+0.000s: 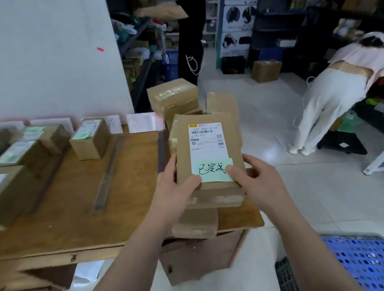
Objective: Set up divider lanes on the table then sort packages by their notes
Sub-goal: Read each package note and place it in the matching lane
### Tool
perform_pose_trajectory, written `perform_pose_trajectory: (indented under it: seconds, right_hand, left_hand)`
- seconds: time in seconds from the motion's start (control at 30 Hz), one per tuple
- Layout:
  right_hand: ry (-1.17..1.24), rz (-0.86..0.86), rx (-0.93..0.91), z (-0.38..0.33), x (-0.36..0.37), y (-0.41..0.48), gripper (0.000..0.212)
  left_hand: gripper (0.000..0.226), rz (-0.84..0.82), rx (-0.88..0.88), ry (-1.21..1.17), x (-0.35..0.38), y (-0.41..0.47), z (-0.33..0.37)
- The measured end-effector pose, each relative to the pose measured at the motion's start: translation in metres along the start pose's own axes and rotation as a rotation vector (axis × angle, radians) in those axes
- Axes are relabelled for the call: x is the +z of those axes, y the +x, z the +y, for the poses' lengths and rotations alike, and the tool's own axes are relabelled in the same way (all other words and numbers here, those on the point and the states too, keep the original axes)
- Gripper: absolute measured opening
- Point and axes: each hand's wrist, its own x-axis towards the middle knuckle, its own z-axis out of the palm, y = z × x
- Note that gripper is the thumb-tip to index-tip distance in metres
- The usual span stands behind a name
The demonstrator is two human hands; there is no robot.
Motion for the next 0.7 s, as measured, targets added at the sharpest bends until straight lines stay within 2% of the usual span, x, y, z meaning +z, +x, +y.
perform_pose_trajectory:
  seconds: [0.1,0.2,0.4,0.6,0.7]
  right_hand:
    - [-0.006,-0.078,-0.028,-0.026,0.054,-0.001,0.026]
    - [-0.015,-0.142,-0.035,-0.053,0.113,-0.008,0.043]
    - [-0.040,-0.269,-0.036,-0.100,0.227,-0.025,0.047]
    - [-0.091,-0.391,0.024,-0.117,0.314,-0.028,0.050]
    - [-0.100,-0.427,0.049,-0.120,0.346,-0.015,0.048]
  left_hand:
    - [0.070,0.082,0.005,0.018,-0.058,-0.011,-0.004]
    - [0.065,0.154,-0.006,0.031,-0.120,-0.025,-0.010]
    - [0.069,0.259,-0.066,0.022,-0.238,-0.048,-0.030]
    - [0.064,0.309,-0.165,-0.001,-0.313,-0.051,-0.049]
    - [0.049,0.294,-0.202,-0.024,-0.337,-0.036,-0.059]
